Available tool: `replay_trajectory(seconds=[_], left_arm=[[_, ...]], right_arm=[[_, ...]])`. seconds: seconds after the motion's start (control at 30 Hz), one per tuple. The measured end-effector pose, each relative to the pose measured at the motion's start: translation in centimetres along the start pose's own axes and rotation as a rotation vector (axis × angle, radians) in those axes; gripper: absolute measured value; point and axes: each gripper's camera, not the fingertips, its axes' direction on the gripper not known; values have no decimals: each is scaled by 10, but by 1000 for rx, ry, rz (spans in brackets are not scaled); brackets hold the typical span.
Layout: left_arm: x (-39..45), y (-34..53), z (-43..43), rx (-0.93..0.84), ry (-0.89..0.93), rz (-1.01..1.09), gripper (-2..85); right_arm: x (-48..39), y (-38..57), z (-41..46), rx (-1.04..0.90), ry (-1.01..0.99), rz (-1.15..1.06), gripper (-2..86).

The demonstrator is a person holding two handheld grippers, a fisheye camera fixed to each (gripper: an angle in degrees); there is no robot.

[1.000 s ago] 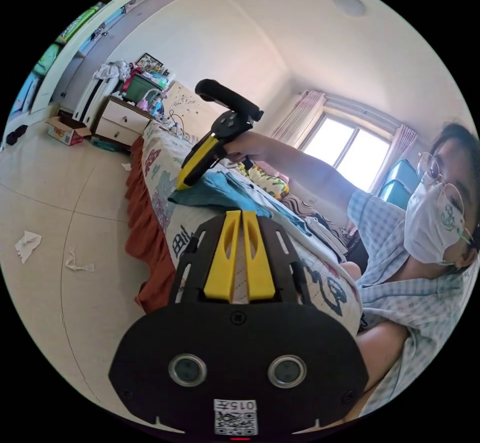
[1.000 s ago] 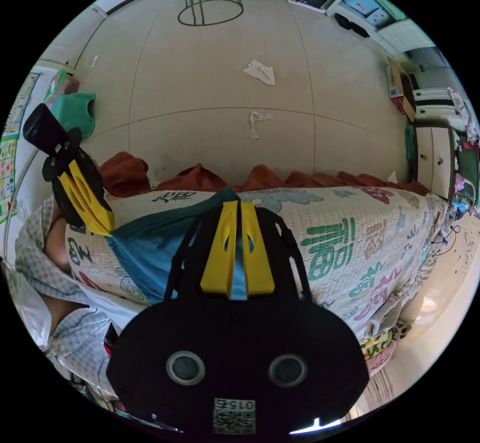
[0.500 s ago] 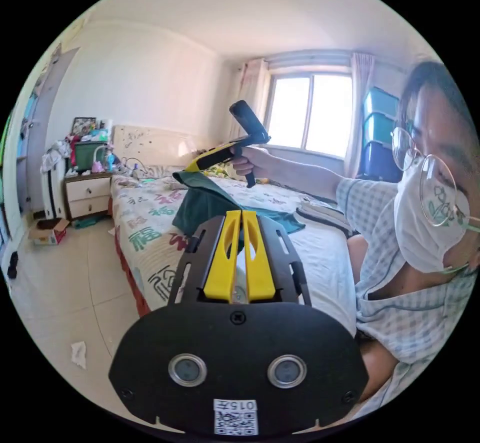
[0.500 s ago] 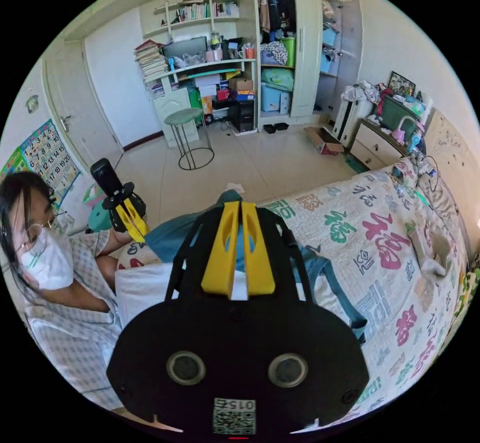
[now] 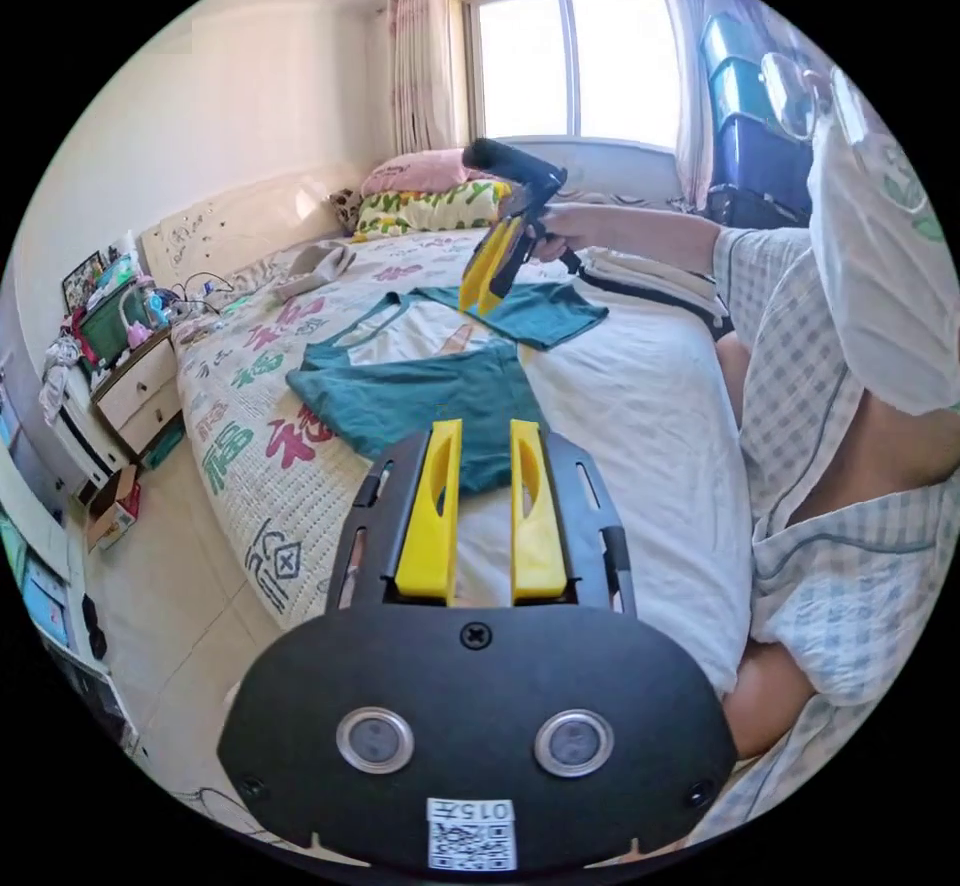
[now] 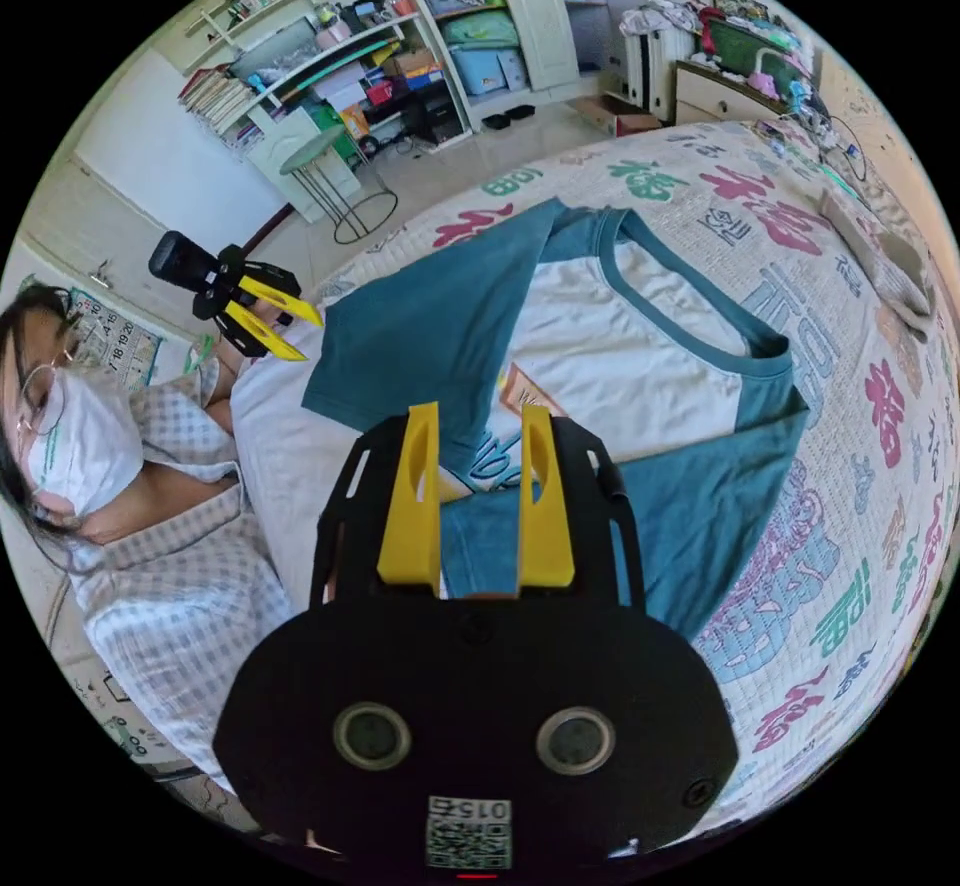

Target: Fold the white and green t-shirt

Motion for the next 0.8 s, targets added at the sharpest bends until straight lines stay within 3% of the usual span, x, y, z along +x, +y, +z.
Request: replay_trajectory(seconds=[0.2,0.37,0.47,0.63,0.73,0.8], left_arm=[[30,-18,61,-232,-45,106,61],[43,-22,70,-208,-37,137,13],[49,-23,67,-148,-65,141,3],[50,-37,94,-257,-36,137,4],[35,-44,84,-221,-23,74,14],[6,-58,65,-133,-96,-19,29]], right_arm=[[-4,4,13,-34,86,-30,46],[-5,33,-11,-3,-12,-27,-7],[-4,51,-19,13,11,-4,-8],[6,73,-14,-7,-63,25,6],[19,91,-44,111,-110,49,58],[34,104,-74,227,0,75,69]])
